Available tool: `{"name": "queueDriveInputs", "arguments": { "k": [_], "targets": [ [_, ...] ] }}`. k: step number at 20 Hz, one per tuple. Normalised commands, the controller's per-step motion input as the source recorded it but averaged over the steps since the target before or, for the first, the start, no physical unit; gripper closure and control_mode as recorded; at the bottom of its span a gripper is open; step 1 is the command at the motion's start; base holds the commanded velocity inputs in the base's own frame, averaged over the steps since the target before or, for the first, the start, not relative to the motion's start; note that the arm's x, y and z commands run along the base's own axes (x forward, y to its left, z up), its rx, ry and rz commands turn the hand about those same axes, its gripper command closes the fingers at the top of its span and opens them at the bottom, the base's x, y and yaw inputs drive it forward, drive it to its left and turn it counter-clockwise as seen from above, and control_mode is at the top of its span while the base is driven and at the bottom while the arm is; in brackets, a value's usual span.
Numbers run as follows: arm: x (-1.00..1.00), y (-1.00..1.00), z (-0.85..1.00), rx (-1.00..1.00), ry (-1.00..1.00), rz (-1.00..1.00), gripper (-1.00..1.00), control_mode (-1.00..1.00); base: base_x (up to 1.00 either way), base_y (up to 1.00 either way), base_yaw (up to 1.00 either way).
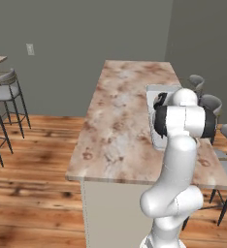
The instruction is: Place the cold items (pear and sweet potato) from the fridge in one tupperware on the dining counter. Place the warm items (kebab skewer and hot dog) in the stove area in another tupperware.
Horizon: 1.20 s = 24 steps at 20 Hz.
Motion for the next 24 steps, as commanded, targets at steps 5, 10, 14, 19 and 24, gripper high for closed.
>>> {"name": "queueDriveInputs", "arguments": {
  "k": [5, 10, 14, 19, 24],
  "targets": [
    [0.41, -0.01, -0.32, 0.0, 0.0, 0.0, 1.0, -1.0, 0.0, 0.0, 0.0],
    [0.24, 0.0, -0.34, 0.0, 0.0, 0.0, 1.0, -1.0, 0.0, 0.0, 0.0],
    [0.2, 0.04, -0.32, 0.0, 0.0, 0.0, -1.0, -1.0, 0.0, 0.0, 0.0],
    [-0.01, 0.0, -0.13, 0.0, 0.0, -0.01, -1.0, -1.0, 0.0, 0.0, 0.0],
    [-0.49, 0.0, 0.18, 0.0, -0.1, -0.01, -1.0, -1.0, 0.0, 0.0, 0.0]
  ]
}}
